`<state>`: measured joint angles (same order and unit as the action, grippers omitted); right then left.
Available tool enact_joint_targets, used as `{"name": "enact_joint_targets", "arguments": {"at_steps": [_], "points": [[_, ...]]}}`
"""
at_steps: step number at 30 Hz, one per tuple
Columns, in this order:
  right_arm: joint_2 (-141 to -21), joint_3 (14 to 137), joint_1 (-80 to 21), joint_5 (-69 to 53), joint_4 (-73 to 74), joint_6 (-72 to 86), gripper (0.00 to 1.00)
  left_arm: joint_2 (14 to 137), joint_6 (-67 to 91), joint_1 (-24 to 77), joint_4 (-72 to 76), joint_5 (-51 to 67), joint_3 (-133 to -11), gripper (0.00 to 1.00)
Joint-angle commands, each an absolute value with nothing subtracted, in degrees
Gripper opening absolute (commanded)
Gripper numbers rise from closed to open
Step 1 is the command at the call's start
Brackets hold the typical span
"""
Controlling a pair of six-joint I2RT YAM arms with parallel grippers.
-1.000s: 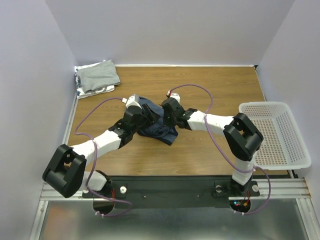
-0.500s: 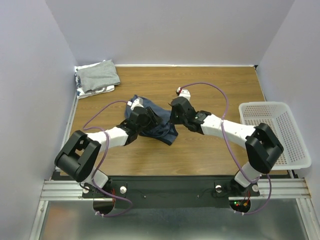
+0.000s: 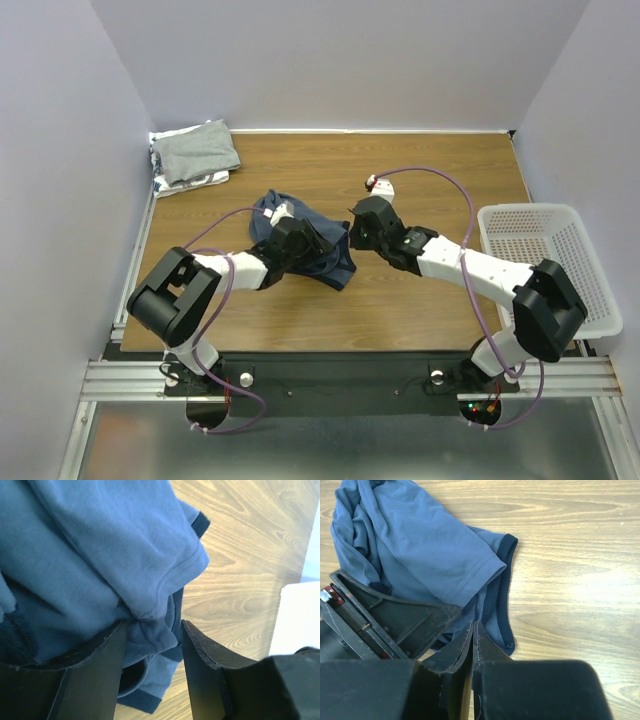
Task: Fold and stack the tank tops
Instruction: Flatten the tank top out
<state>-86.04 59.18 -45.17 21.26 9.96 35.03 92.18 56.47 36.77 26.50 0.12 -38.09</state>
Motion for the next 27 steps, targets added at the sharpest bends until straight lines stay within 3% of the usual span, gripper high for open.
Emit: {"name": "enact_joint_targets", "arguments": {"at_steps": [1, 15, 20, 23, 27], "points": [[-83.32, 58.10, -44.74, 22.76, 9.05, 35.95, 0.08, 92.28, 57.30, 37.09, 29.88, -2.37, -40.96, 0.57], [-81.04, 55.37, -44.74, 21.80, 8.96, 37.09, 0.08, 95.80, 57.04, 37.09, 29.00, -4.13, -43.07, 0.48], [-81.30, 55.02, -44.74, 20.66, 8.96, 37.62, 0.08, 96.24, 55.90, 36.91, 28.74, -3.95, -45.25, 0.26], [-81.04, 54.32, -44.74, 19.95, 8.96, 38.14, 0.13, 95.01, 53.97, 36.13, 26.12, -4.92, -48.32, 0.01], [-80.68, 53.44, -44.74, 19.78, 8.88, 38.76, 0.15, 91.76, 50.89, 34.81, 22.60, -6.50, -52.02, 0.00]]}}
